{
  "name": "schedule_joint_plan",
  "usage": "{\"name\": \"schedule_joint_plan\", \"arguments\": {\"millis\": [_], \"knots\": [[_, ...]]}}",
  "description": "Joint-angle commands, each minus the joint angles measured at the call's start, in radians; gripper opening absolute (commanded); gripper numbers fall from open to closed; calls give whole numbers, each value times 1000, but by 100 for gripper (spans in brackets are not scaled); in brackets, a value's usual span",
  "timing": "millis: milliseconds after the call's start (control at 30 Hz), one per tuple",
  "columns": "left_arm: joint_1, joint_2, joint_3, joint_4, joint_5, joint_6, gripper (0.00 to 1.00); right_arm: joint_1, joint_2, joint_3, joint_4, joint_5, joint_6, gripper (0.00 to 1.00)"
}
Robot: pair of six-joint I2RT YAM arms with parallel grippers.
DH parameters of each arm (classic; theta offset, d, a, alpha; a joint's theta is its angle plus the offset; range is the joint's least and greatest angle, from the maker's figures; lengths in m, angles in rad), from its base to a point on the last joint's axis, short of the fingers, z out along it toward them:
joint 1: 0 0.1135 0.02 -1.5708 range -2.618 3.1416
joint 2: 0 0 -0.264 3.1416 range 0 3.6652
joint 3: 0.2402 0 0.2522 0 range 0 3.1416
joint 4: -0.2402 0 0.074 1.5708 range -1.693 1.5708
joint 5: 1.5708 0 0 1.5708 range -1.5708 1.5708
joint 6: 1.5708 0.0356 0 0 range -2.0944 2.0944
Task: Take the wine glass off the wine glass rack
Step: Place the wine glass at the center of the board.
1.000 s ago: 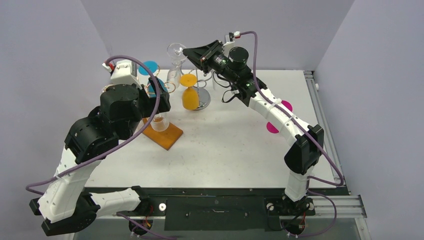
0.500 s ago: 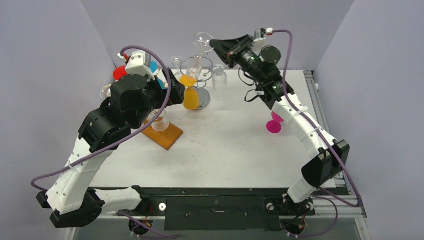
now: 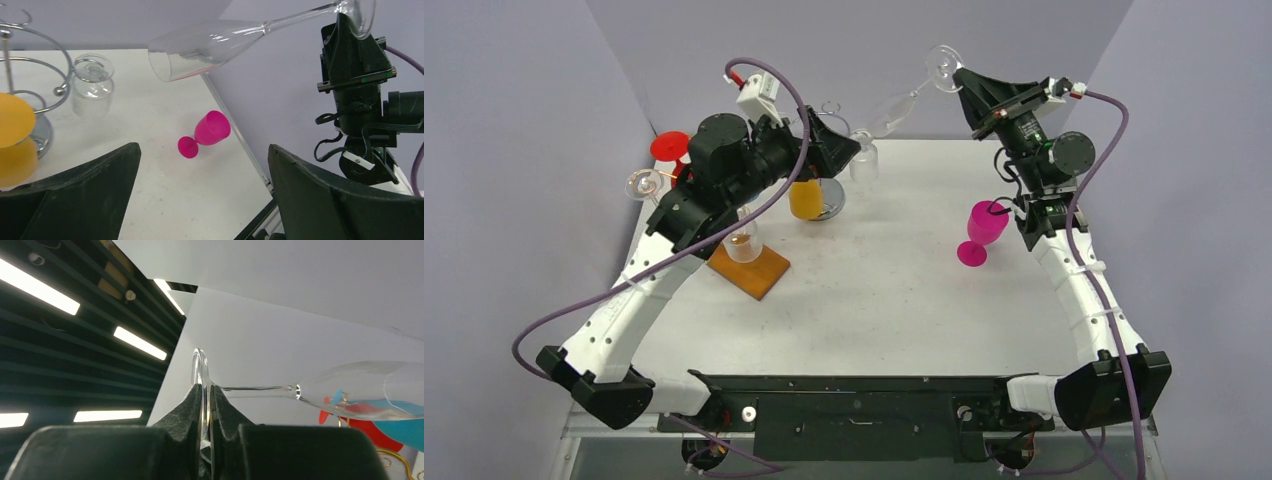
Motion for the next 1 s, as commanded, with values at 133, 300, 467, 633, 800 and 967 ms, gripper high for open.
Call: {"name": "schedule_joint_plan", "arguments": {"millis": [133, 300, 467, 633, 800, 967], "knots": [[75, 54, -116, 475, 342, -182, 98, -101, -67, -96, 406, -82, 360, 0], [108, 82, -158, 658, 436, -273, 89, -103, -67, -123, 487, -70, 440, 0], [132, 99, -153, 711, 475, -298, 85, -100, -74, -138, 510, -63, 482, 0], [157, 119, -156, 733, 504, -304, 79, -98, -77, -147, 535, -61, 518, 0], [180, 136, -157, 733, 530, -309, 79, -95, -83, -149, 549, -67, 533, 0], [194, 156, -157, 767, 571, -334, 79, -94, -91, -172, 566, -69, 544, 0]]}}
